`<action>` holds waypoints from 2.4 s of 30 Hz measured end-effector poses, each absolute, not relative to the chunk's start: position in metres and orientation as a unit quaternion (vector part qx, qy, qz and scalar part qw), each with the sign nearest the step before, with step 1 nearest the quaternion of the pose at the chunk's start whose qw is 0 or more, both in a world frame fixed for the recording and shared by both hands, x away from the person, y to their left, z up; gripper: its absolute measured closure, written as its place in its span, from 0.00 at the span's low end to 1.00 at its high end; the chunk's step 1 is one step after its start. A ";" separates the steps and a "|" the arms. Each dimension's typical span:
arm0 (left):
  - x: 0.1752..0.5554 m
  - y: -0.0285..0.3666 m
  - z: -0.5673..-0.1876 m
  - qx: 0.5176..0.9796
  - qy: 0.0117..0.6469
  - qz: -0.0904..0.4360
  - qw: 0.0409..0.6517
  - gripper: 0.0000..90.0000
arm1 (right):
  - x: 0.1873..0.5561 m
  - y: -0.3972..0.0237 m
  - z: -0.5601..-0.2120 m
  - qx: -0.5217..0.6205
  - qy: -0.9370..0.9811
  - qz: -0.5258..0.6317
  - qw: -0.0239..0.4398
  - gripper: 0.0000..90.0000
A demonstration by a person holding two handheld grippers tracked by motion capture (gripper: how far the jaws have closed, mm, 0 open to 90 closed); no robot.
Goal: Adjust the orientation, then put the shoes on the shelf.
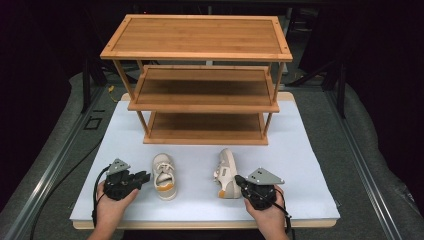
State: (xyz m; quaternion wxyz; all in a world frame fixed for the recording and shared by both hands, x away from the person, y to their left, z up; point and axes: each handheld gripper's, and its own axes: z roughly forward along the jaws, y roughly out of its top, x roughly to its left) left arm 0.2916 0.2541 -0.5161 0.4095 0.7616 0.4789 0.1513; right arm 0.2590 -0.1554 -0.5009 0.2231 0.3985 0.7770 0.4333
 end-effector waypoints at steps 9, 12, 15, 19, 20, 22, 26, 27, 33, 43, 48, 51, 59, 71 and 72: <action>0.291 0.255 -0.516 0.760 0.480 0.153 0.411 0.81 | 0.262 -0.165 -0.502 0.426 0.768 0.424 0.221 0.99; 0.291 0.255 -0.516 0.760 0.480 0.153 0.410 0.81 | 0.263 -0.168 -0.502 0.430 0.765 0.428 0.217 0.99; 0.291 0.255 -0.516 0.760 0.481 0.152 0.410 0.81 | 0.264 -0.174 -0.502 0.454 0.758 0.412 0.223 0.99; 0.291 0.255 -0.516 0.759 0.481 0.152 0.412 0.80 | 0.267 -0.180 -0.505 0.474 0.752 0.401 0.222 1.00; 0.291 0.255 -0.516 0.758 0.481 0.152 0.412 0.80 | 0.268 -0.183 -0.506 0.484 0.749 0.391 0.226 1.00; 0.291 0.255 -0.516 0.757 0.482 0.153 0.414 0.80 | 0.271 -0.189 -0.509 0.496 0.746 0.388 0.216 1.00; 0.291 0.255 -0.515 0.753 0.485 0.153 0.419 0.78 | 0.279 -0.196 -0.519 0.512 0.749 0.375 0.190 0.99; 0.291 0.256 -0.516 0.751 0.485 0.153 0.421 0.78 | 0.280 -0.196 -0.521 0.519 0.749 0.362 0.198 0.99; 0.290 0.257 -0.516 0.743 0.490 0.149 0.430 0.73 | 0.280 -0.197 -0.518 0.519 0.739 0.379 0.200 0.92; 0.285 0.253 -0.510 0.727 0.486 0.136 0.466 0.62 | 0.269 -0.194 -0.507 0.510 0.702 0.438 0.237 0.65; 0.286 0.246 -0.511 0.725 0.487 0.125 0.470 0.51 | 0.268 -0.186 -0.505 0.495 0.701 0.457 0.234 0.57; 0.287 0.242 -0.512 0.727 0.488 0.121 0.467 0.48 | 0.271 -0.178 -0.508 0.497 0.707 0.449 0.226 0.53; 0.287 0.233 -0.514 0.727 0.489 0.114 0.468 0.44 | 0.281 -0.173 -0.515 0.518 0.712 0.427 0.207 0.48; 0.293 0.223 -0.524 0.736 0.508 0.134 0.428 0.53 | 0.287 -0.178 -0.519 0.533 0.707 0.424 0.192 0.63; 0.294 0.224 -0.524 0.735 0.508 0.132 0.430 0.55 | 0.288 -0.180 -0.518 0.536 0.706 0.422 0.191 0.65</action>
